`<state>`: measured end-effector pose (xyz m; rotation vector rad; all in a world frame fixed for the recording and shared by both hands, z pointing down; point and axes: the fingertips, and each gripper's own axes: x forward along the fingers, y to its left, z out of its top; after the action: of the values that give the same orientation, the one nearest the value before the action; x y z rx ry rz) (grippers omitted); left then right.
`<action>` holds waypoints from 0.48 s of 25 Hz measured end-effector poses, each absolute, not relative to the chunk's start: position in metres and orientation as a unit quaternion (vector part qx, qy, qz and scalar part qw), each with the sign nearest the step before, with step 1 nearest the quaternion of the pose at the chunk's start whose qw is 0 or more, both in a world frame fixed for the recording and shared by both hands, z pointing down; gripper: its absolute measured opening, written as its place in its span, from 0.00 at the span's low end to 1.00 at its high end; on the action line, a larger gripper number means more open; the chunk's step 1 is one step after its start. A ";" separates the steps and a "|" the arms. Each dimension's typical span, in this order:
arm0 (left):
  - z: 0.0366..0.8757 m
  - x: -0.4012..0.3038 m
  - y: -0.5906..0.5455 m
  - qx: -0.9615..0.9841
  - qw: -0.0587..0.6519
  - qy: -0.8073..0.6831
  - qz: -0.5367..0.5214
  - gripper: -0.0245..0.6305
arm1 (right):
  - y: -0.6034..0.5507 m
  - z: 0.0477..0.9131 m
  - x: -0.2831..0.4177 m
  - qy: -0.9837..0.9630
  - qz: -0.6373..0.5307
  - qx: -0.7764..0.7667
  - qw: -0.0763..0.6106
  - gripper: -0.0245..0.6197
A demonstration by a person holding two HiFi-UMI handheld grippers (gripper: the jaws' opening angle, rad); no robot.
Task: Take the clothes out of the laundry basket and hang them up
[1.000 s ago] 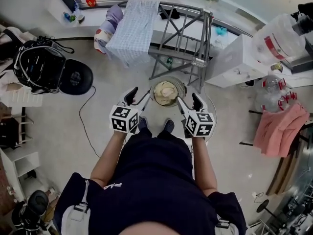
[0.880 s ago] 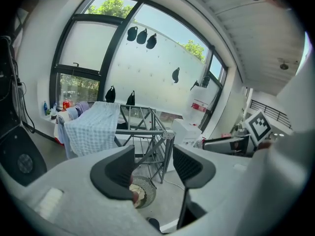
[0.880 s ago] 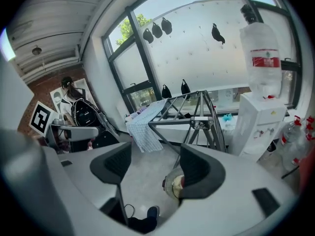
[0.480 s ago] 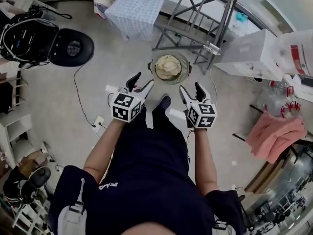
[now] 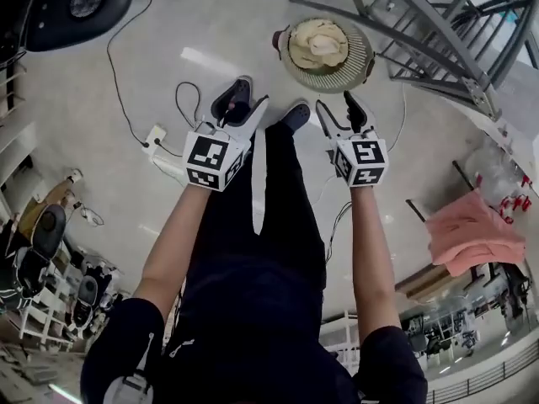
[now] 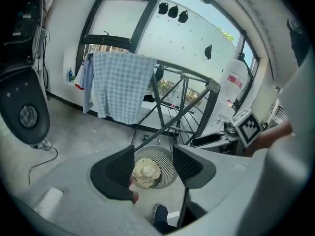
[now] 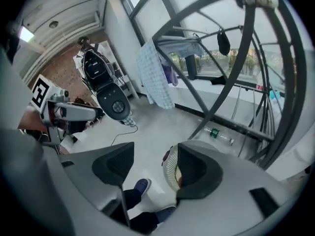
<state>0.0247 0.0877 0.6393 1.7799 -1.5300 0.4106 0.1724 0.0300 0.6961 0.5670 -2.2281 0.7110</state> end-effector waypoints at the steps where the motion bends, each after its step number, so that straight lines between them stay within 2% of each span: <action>1: 0.661 0.024 0.091 0.690 0.377 -0.597 0.160 0.40 | 0.029 0.718 0.168 -0.863 0.277 0.214 0.364 0.46; 12: 0.835 0.025 0.122 0.681 0.393 -0.595 0.171 0.40 | 0.024 0.981 0.133 -0.852 0.234 0.159 0.440 0.40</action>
<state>0.0251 0.1224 0.8348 1.7277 -1.5095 0.4333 0.1327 0.0236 0.9808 0.3947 -2.1172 0.5814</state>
